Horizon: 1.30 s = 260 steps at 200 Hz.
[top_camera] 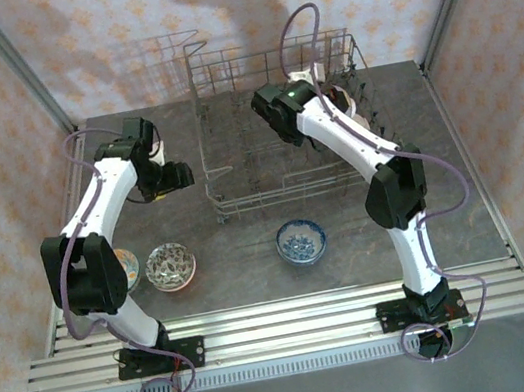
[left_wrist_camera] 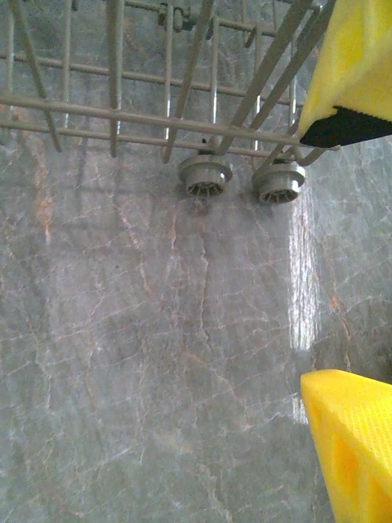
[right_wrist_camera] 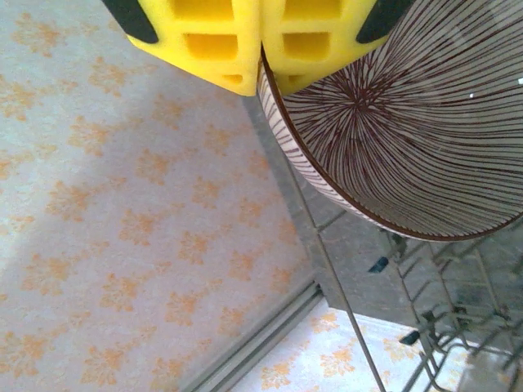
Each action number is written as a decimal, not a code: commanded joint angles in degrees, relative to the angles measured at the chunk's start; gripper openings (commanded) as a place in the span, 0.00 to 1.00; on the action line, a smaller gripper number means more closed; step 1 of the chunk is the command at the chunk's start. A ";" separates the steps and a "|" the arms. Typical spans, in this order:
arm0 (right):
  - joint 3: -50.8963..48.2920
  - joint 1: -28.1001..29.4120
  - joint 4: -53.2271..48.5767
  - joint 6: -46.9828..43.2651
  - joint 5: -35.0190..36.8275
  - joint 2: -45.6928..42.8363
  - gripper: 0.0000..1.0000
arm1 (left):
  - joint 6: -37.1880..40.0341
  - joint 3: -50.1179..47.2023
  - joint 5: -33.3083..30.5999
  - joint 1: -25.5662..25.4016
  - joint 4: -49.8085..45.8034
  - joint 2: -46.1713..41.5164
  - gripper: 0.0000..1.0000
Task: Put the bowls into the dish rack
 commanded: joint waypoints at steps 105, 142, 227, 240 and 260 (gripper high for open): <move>0.59 0.05 -10.79 4.21 11.74 4.10 0.00 | -3.49 -5.61 5.62 -7.31 2.61 -2.31 0.73; 0.14 0.34 -7.99 1.03 11.89 5.74 0.00 | -4.14 -6.77 6.29 -8.10 3.84 -3.66 0.73; 1.32 0.11 -7.90 -1.40 13.52 11.55 0.00 | -3.47 -8.12 1.97 -5.21 2.80 -10.92 0.73; 1.74 0.06 -8.35 -1.25 13.47 12.52 0.00 | -3.40 -8.31 1.47 -4.37 2.59 -12.16 0.73; 2.23 0.15 -8.28 -1.20 12.83 13.78 0.00 | -3.35 -8.41 1.11 -3.39 2.28 -13.74 0.73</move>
